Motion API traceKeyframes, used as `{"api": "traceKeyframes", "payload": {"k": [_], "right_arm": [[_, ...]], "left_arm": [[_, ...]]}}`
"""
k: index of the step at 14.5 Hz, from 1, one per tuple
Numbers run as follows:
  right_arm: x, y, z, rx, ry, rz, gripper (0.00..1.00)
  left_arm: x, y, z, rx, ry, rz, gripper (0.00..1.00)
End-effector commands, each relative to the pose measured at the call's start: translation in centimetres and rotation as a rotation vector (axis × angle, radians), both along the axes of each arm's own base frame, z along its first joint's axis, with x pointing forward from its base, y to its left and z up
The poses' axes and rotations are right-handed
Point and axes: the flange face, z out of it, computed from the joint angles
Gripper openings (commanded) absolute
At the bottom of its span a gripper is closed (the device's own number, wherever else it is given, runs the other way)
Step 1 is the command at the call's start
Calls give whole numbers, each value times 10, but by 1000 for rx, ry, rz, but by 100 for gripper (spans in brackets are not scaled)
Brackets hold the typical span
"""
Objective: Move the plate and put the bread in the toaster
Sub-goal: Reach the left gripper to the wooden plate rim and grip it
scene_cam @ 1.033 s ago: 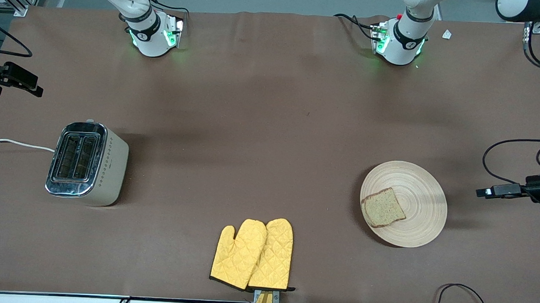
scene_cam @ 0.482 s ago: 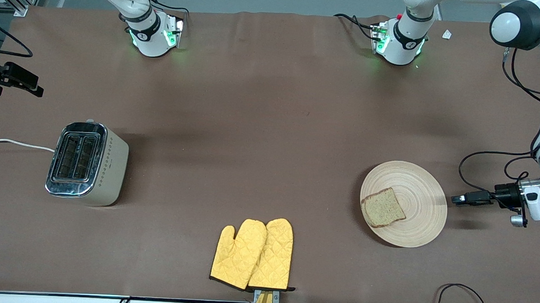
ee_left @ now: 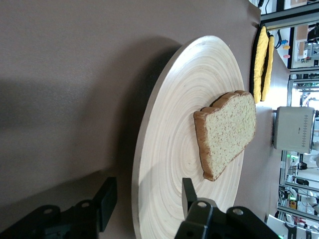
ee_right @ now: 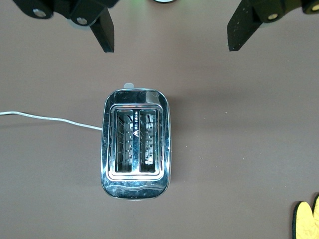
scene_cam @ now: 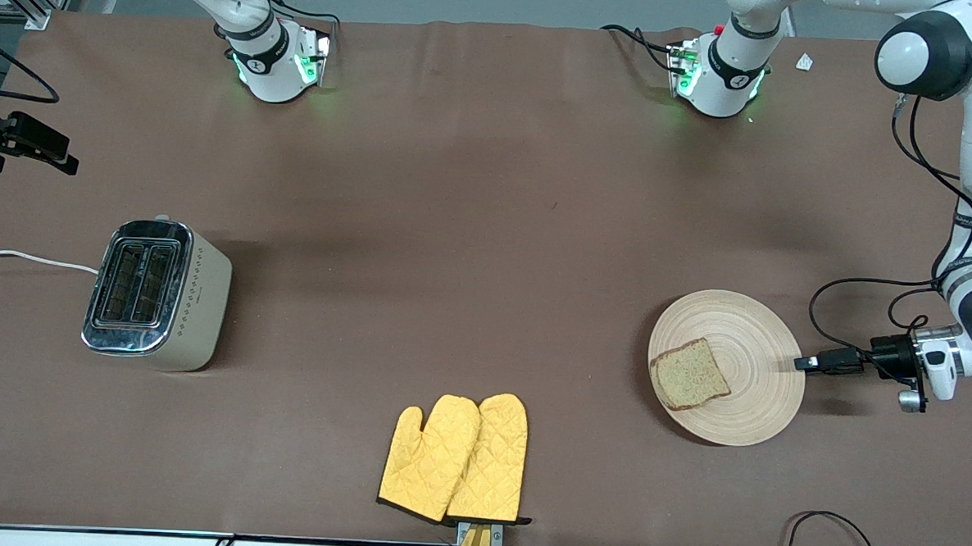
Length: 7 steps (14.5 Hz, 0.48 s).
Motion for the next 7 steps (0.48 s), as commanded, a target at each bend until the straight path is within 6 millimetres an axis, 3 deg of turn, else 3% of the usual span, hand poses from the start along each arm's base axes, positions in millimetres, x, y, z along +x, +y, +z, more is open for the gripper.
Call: {"api": "traceKeyframes", "payload": {"k": [1,7], "right_arm": [[-4,-3,1,1,-3,-1,100],[-5,3,3,2,-2,9,100]], "left_arm": [[6,-4,-7,-24,-45,-3,49],[5,-5,-13,-26,-59,-16,17]]}}
